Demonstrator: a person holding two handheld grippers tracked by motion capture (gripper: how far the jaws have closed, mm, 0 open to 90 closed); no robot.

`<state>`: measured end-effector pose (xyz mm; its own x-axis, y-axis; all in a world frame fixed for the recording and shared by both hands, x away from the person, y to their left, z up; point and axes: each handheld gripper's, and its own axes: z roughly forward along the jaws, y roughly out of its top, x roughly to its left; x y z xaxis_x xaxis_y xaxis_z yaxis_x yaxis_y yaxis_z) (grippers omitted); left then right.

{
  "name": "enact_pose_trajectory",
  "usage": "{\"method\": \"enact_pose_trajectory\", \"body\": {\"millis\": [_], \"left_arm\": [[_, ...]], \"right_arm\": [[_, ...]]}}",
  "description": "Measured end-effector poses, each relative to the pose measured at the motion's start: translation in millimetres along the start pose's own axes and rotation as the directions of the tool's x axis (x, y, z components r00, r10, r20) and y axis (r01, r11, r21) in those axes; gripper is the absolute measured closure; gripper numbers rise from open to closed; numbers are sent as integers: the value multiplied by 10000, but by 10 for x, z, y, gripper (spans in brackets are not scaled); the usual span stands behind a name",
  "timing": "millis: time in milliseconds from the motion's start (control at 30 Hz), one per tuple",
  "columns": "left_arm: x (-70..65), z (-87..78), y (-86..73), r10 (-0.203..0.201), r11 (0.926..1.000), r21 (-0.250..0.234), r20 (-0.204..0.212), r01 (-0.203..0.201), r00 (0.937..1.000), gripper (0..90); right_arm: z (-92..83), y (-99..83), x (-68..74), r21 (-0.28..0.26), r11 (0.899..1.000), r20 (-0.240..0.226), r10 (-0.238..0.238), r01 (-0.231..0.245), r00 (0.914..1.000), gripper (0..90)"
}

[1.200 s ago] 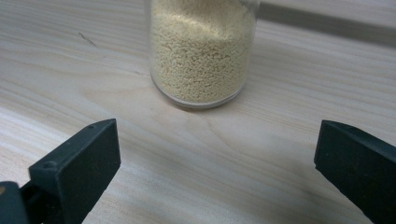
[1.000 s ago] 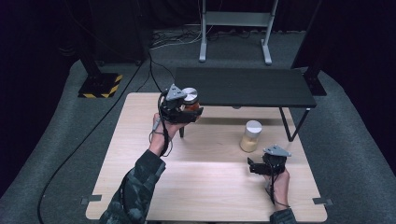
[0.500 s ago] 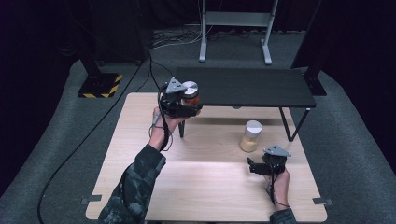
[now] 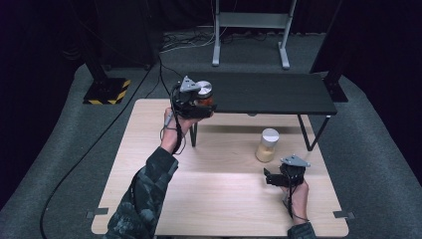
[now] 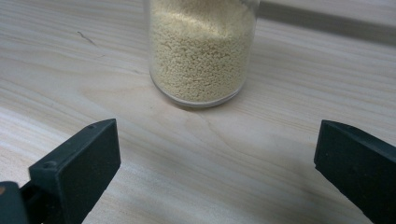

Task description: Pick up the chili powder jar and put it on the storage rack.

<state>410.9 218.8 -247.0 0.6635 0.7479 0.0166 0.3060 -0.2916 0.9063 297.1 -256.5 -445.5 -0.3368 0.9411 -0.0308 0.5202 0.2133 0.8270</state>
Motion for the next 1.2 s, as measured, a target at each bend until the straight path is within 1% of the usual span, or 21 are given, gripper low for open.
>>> {"method": "enact_pose_trajectory", "body": {"millis": [167,500,733,967,1200], "left_arm": [[22,30,51,35,10000,91,-106,-34,9999,310],[87,104,111,-147,9996,232,-343,155,9993,311],[113,152,157,-162,9993,344,-392,176,9991,311],[124,196,190,-237,9992,317,-414,250,9989,311],[149,244,227,-256,9986,454,-482,278,9985,310]], "right_arm": [[1,4,-1,21,10000,-6,7,-7,10000,0],[2,5,-3,27,10000,-16,7,-7,10000,0],[2,5,-4,30,10000,-19,1,-1,10000,0],[2,5,-4,31,10000,-25,-8,8,10000,0],[2,4,-4,25,10000,-28,-6,6,10000,0]]}}
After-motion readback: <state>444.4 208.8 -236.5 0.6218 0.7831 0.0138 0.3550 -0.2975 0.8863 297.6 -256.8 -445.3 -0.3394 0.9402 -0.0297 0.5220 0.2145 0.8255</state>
